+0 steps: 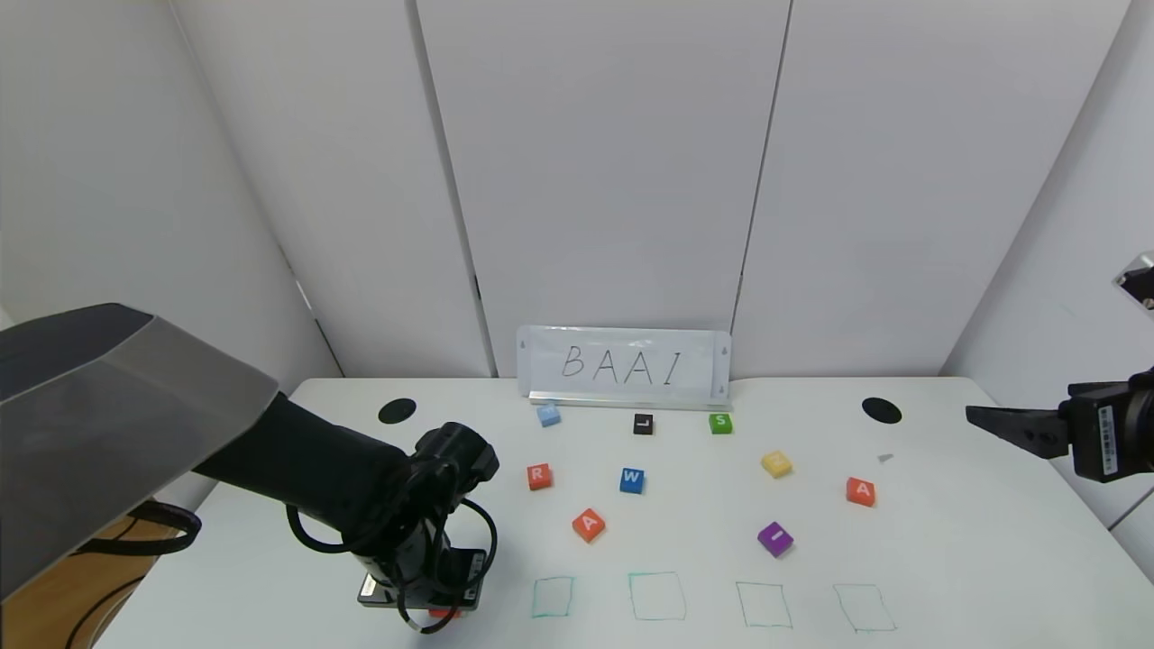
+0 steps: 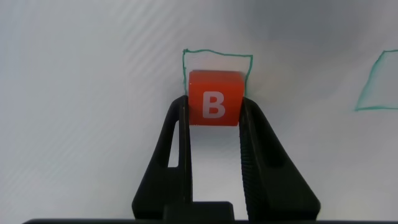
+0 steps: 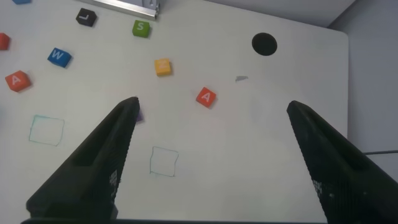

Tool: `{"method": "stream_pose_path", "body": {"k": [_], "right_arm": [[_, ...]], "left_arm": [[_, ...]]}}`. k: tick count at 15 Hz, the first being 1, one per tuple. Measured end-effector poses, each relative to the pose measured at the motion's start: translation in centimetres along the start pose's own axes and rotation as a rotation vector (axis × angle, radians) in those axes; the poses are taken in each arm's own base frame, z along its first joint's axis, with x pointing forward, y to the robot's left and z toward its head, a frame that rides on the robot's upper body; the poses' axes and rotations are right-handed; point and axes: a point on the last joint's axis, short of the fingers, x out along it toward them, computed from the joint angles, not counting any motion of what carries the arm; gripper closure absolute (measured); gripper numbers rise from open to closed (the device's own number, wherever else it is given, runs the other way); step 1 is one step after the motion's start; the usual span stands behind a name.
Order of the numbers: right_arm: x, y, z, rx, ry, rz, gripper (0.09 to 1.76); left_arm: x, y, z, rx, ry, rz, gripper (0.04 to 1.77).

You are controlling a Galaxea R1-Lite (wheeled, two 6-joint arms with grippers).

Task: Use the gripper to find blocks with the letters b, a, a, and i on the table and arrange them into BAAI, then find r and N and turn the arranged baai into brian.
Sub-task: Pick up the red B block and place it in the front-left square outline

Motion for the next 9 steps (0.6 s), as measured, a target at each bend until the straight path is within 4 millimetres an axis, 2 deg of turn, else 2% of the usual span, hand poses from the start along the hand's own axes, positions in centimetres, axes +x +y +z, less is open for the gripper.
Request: {"method": "stream_pose_path", "body": {"k": [9], "right_arm": [[-0.13, 0.00, -0.04, -0.001, -0.002, 0.000, 0.14]], "left_arm": [[0.19, -0.14, 0.55, -0.010, -0.043, -0.028, 1.31]]}}
